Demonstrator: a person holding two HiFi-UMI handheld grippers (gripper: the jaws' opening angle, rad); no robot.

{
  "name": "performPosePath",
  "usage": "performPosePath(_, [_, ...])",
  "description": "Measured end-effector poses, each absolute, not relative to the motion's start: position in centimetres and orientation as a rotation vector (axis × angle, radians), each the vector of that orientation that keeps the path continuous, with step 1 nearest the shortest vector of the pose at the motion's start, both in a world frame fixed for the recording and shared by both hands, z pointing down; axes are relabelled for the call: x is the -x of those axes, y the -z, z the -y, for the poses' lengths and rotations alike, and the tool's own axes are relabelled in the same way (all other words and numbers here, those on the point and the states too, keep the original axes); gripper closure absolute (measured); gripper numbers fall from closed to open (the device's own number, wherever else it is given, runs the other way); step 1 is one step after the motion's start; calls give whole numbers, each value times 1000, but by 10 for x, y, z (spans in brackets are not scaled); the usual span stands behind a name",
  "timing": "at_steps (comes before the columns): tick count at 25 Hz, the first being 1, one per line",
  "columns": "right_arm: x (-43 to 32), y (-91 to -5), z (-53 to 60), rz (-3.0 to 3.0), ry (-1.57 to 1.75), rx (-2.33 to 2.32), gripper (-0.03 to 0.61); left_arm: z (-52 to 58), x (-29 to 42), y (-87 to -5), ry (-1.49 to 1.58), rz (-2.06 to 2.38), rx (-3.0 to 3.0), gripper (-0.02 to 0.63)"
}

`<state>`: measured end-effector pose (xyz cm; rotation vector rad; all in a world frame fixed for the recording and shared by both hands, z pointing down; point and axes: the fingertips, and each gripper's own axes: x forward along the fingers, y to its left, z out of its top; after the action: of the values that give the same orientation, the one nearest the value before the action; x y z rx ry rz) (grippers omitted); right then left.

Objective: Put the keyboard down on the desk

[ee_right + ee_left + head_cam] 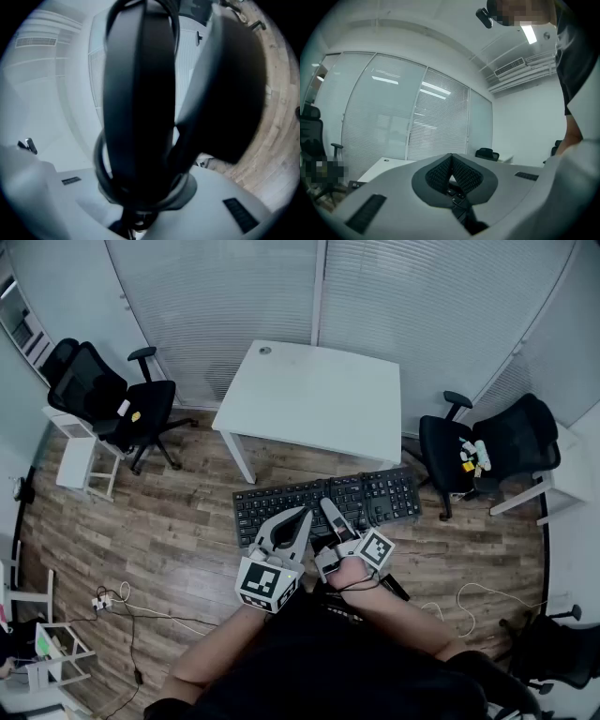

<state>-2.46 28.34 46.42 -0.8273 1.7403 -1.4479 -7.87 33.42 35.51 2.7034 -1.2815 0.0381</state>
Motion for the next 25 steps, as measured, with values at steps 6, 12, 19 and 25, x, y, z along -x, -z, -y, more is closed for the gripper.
performPosePath(6, [21,-463,-277,-1761,1434,830,469,-327,73,-357,-33,1273,-2696,601])
performPosePath(12, [2,-470,-265,-1727,1443,846,466,-318,57,-360,-55,1258,-2702,601])
performPosePath(19, [-24,-479,-234,-1742,1461,857,466,-285,32,-364,-75,1283,-2707,601])
performPosePath(25, [-57,-472,-178,-1779,1468,837,466,-229,-4,-360,-68,1341,-2726,601])
